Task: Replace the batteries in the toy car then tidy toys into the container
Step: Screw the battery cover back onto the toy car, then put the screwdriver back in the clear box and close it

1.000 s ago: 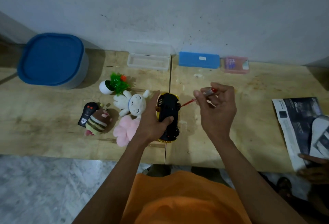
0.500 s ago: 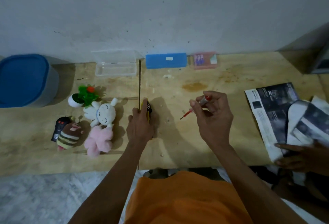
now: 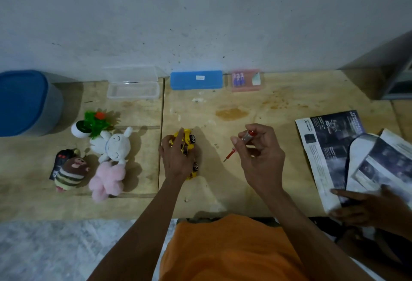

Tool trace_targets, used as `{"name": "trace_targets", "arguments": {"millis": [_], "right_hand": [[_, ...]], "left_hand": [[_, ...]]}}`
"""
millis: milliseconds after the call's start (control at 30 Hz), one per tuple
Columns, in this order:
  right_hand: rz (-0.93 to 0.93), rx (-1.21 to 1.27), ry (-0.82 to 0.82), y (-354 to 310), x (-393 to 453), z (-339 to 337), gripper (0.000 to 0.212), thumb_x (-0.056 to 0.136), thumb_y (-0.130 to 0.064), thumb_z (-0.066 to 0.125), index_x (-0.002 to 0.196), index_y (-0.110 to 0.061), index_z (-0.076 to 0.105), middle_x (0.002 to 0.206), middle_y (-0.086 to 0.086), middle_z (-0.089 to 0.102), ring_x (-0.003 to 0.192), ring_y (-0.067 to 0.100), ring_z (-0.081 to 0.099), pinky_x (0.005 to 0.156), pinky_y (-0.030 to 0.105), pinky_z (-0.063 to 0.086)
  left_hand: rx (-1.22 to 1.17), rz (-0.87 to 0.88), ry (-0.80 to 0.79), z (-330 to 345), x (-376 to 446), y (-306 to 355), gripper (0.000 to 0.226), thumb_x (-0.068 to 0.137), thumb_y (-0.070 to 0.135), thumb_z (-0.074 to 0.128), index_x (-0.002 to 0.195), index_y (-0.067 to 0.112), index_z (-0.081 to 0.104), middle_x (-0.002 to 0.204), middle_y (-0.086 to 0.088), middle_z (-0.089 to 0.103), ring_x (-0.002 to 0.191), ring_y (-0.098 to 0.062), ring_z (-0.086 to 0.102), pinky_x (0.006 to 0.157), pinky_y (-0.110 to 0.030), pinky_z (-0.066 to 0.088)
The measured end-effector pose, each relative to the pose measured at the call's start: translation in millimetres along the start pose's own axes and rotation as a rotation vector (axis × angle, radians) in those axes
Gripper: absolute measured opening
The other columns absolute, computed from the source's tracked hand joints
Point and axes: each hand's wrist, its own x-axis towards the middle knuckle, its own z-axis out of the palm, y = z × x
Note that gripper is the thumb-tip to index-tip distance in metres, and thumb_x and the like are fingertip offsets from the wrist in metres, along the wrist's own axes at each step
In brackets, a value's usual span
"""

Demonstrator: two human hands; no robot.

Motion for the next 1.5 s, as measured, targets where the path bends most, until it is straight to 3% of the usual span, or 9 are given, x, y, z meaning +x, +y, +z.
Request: {"name": "trace_targets", "arguments": {"millis": [233, 400, 733, 900, 1100, 1233, 1333, 1500], "right_hand": [[-0.017, -0.020, -0.020, -0.7, 1.3, 4.3, 0.032, 0.086, -0.011, 0.077, 0.113, -0.013, 0.059, 0.091, 0.001, 0.071, 0.082, 0.011, 0.072, 0.065, 0.022, 0.058], [0.002, -0.021, -0.038, 0.9, -1.1, 13.5, 0.034, 0.086, -0.012, 0.077, 0.114, -0.017, 0.059, 0.092, -0.001, 0.071, 0.085, 0.010, 0.072, 0.065, 0.023, 0.058], [0.146, -0.032, -0.061, 4.3, -3.7, 31.5, 0.042, 0.090, -0.024, 0.072, 0.130, -0.021, 0.057, 0.097, -0.006, 0.074, 0.083, 0.010, 0.073, 0.072, 0.037, 0.062], [0.305, 0.038, -0.081, 17.2, -2.8, 35.8, 0.024, 0.093, -0.033, 0.068, 0.116, -0.025, 0.069, 0.095, -0.005, 0.075, 0.080, 0.014, 0.071, 0.071, 0.050, 0.059], [0.317, -0.089, -0.253, 29.0, 5.9, 53.5, 0.025, 0.099, -0.037, 0.058, 0.122, -0.034, 0.068, 0.100, -0.007, 0.070, 0.084, 0.019, 0.069, 0.080, 0.042, 0.057], [0.259, -0.131, -0.264, 24.8, 22.2, 91.7, 0.008, 0.094, -0.034, 0.067, 0.098, -0.029, 0.072, 0.087, -0.007, 0.072, 0.080, 0.012, 0.068, 0.075, 0.035, 0.058], [0.150, -0.200, -0.252, 16.7, 38.8, 136.9, 0.006, 0.089, -0.030, 0.072, 0.095, -0.028, 0.073, 0.089, -0.007, 0.069, 0.082, 0.008, 0.068, 0.075, 0.022, 0.055], [-0.006, -0.287, -0.296, 2.5, 72.4, 226.5, 0.009, 0.087, -0.023, 0.076, 0.092, -0.017, 0.077, 0.084, -0.005, 0.069, 0.077, 0.004, 0.062, 0.072, 0.016, 0.049]], "left_hand": [[0.185, 0.080, 0.004, 10.1, -11.9, 1.9, 0.059, 0.092, 0.048, 0.064, 0.146, 0.030, 0.050, 0.148, -0.016, 0.034, 0.130, -0.041, 0.029, 0.098, -0.056, 0.040], [0.239, 0.094, -0.013, 9.4, -13.7, -0.8, 0.057, 0.093, 0.051, 0.060, 0.146, 0.033, 0.049, 0.150, -0.016, 0.032, 0.130, -0.040, 0.028, 0.098, -0.056, 0.041], [0.267, 0.103, -0.105, -0.6, -11.0, -0.2, 0.059, 0.099, 0.056, 0.044, 0.153, 0.036, 0.034, 0.156, -0.013, 0.019, 0.134, -0.040, 0.024, 0.102, -0.053, 0.039], [0.206, 0.073, -0.133, -7.9, -15.2, -6.5, 0.088, 0.082, 0.078, 0.019, 0.157, 0.032, 0.028, 0.158, -0.012, 0.021, 0.140, -0.038, 0.023, 0.114, -0.051, 0.027], [0.036, 0.029, -0.007, -30.6, -25.7, -16.0, 0.073, 0.089, 0.063, 0.038, 0.148, 0.022, 0.045, 0.146, -0.018, 0.041, 0.132, -0.038, 0.040, 0.107, -0.046, 0.035], [0.007, 0.081, 0.154, -68.7, 4.4, -36.1, 0.057, 0.090, 0.042, 0.060, 0.139, 0.013, 0.055, 0.131, -0.018, 0.055, 0.122, -0.034, 0.052, 0.101, -0.045, 0.046], [-0.049, 0.128, 0.268, -105.6, 42.5, -51.7, 0.047, 0.090, 0.032, 0.069, 0.131, 0.010, 0.061, 0.119, -0.015, 0.062, 0.112, -0.033, 0.058, 0.093, -0.043, 0.050], [-0.048, 0.120, 0.244, -163.4, 120.5, -83.6, 0.046, 0.092, 0.026, 0.070, 0.133, 0.008, 0.060, 0.124, -0.018, 0.060, 0.110, -0.035, 0.060, 0.094, -0.045, 0.051]]}}
